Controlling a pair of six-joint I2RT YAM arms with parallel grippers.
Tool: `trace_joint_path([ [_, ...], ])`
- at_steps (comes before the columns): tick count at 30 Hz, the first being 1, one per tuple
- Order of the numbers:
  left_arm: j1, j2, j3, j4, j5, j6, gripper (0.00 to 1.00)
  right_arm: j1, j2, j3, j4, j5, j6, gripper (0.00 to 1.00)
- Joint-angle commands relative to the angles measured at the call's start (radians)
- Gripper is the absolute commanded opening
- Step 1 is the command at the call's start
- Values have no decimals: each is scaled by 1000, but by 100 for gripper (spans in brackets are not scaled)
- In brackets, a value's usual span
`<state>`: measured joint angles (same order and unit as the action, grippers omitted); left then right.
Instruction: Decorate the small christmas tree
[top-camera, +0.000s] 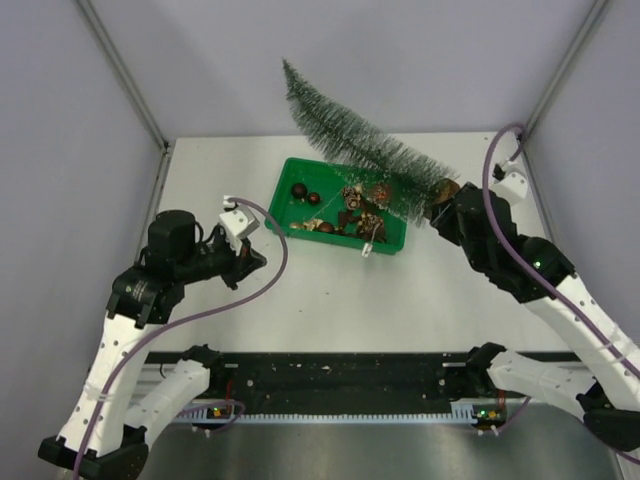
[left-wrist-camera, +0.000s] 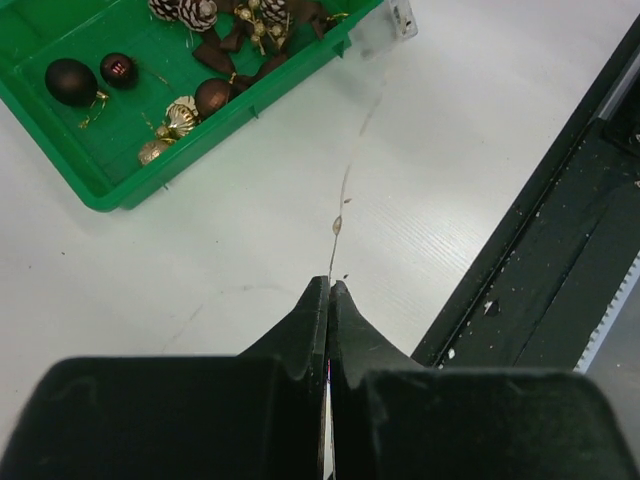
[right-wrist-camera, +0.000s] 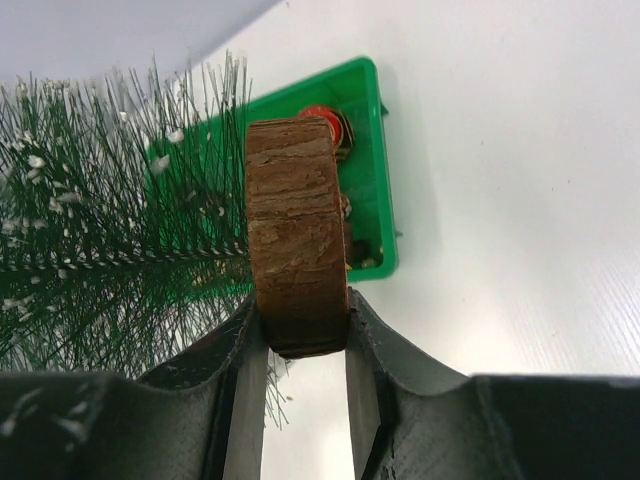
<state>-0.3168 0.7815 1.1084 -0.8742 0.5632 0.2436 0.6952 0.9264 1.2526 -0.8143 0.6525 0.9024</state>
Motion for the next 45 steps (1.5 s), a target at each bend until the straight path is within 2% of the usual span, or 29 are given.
trace_joint_path([
  [1, 2, -1, 34, -61, 7, 92, 0, -10, 32, -70, 92, -70, 44, 0],
  [10, 2, 21, 183, -224, 36, 243, 0, -11, 75, -289, 230, -180, 67, 0],
  [14, 2, 44, 225, -240, 26, 295, 3, -2, 115, -358, 293, -214, -17, 0],
  [22, 1, 133, 323, -226, -77, 440, 5, 138, 181, -363, 201, -50, -200, 0],
  [30, -10, 131, 271, -117, -163, 591, 9, 187, 112, -410, 195, -39, -373, 0],
  [35, -11, 122, 231, 9, -134, 646, 8, 239, 109, -430, 211, -50, -442, 0],
  [41, -11, 150, 171, 72, -79, 614, 7, 245, 25, -479, 276, -181, -536, 0],
  [45, -11, 166, 120, 99, -89, 614, 7, 245, -43, -486, 290, -275, -617, 0],
])
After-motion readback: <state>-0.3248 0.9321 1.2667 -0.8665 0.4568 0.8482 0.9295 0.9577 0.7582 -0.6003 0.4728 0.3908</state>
